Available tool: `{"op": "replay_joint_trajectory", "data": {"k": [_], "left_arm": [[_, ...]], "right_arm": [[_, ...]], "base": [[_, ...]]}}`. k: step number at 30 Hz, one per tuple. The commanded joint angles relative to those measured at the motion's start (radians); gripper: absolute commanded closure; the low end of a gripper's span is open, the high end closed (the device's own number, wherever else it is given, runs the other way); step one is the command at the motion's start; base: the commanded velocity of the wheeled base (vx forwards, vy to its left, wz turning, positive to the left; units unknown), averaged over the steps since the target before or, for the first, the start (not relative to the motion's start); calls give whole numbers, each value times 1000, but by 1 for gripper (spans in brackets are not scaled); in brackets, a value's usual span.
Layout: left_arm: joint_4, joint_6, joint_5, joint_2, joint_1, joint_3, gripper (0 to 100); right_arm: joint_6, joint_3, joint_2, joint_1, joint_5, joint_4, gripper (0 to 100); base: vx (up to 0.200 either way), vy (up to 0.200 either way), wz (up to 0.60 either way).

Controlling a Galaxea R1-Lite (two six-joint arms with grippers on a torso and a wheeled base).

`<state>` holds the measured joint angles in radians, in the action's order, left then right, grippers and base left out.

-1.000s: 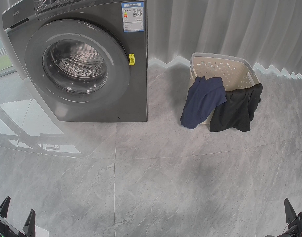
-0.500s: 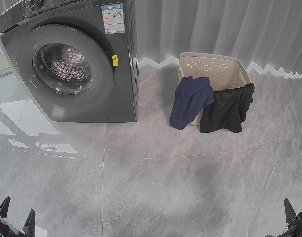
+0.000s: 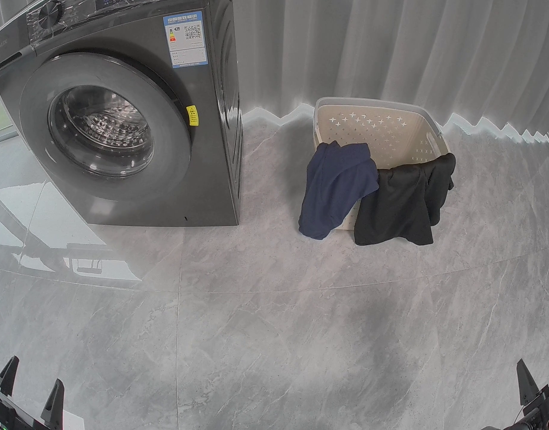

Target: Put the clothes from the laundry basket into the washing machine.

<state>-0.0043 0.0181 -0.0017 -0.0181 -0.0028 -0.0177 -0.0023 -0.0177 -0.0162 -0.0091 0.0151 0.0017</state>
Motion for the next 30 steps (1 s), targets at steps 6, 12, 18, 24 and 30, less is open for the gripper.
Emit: {"op": "replay_joint_trajectory", "data": {"k": [6,12,18,24,30], "left_arm": [[0,-1,0,17,0,18,0],[0,0,0,17,0,18,0],[0,-1,0,17,0,18,0],[0,-1,0,17,0,18,0],[0,0,0,17,0,18,0]], "right_arm": [[-1,18,16,0,0,0,0],[-1,18,16,0,0,0,0],[1,18,16,0,0,0,0],[1,18,16,0,0,0,0],[1,18,16,0,0,0,0]], "base": [[133,0,0],[0,0,0],[0,-67,0],[0,-200,0],[0,-200,0]]}}
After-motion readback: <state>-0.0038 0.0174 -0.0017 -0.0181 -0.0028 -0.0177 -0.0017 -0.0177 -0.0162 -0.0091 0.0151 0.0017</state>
